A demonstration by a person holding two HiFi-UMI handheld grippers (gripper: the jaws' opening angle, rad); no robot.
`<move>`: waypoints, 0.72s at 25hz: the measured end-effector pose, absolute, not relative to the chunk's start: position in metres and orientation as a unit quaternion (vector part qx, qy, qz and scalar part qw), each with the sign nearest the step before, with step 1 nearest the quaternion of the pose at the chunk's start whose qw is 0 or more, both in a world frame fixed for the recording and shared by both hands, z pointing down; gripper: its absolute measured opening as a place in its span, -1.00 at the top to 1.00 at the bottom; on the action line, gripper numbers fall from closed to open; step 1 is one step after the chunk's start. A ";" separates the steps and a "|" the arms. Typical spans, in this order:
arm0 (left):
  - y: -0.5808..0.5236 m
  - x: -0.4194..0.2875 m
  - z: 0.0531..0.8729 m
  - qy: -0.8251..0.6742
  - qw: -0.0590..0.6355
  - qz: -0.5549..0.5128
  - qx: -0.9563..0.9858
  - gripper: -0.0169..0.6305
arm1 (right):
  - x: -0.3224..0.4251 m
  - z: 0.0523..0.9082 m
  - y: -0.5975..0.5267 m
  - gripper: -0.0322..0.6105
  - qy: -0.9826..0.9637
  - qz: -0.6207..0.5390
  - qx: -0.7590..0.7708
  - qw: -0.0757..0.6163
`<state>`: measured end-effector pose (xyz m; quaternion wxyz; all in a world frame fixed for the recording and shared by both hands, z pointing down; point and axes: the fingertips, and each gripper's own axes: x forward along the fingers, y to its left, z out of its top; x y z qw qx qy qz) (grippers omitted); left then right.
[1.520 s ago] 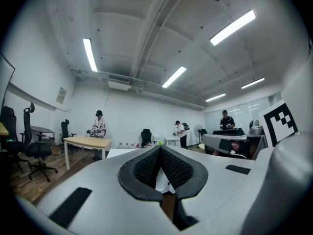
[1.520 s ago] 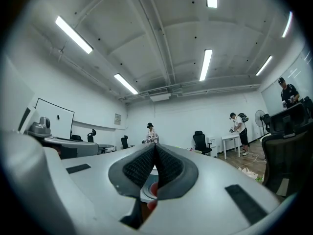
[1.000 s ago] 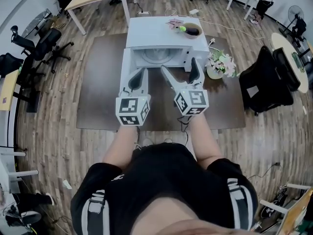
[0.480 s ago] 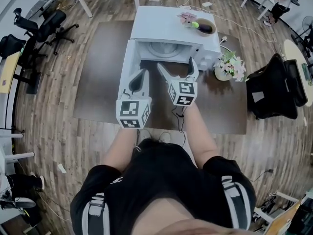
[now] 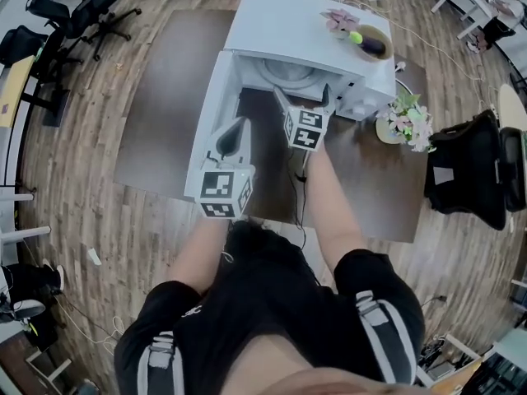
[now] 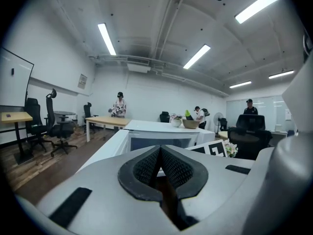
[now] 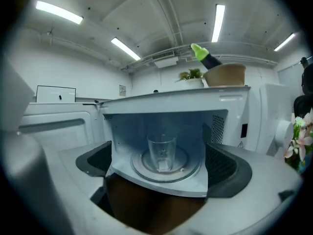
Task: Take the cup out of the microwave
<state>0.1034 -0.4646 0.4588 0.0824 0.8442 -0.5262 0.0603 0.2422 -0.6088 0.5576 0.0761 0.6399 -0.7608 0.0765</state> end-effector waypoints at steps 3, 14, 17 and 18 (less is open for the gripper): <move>-0.475 0.105 0.473 -0.531 0.090 0.068 0.840 0.94 | 0.248 0.580 -0.636 -0.88 -0.758 0.087 0.641 0.084; -0.500 0.116 0.509 -0.524 0.091 0.110 0.839 0.94 | 0.235 0.621 -0.715 -0.88 -0.763 0.110 0.629 0.105; -0.503 0.119 0.515 -0.521 0.092 0.117 0.840 0.94 | 0.235 0.618 -0.731 -0.87 -0.763 0.115 0.629 0.100; -0.505 0.120 0.515 -0.519 0.092 0.116 0.842 0.94 | 0.235 0.617 -0.735 -0.87 -0.763 0.116 0.628 0.099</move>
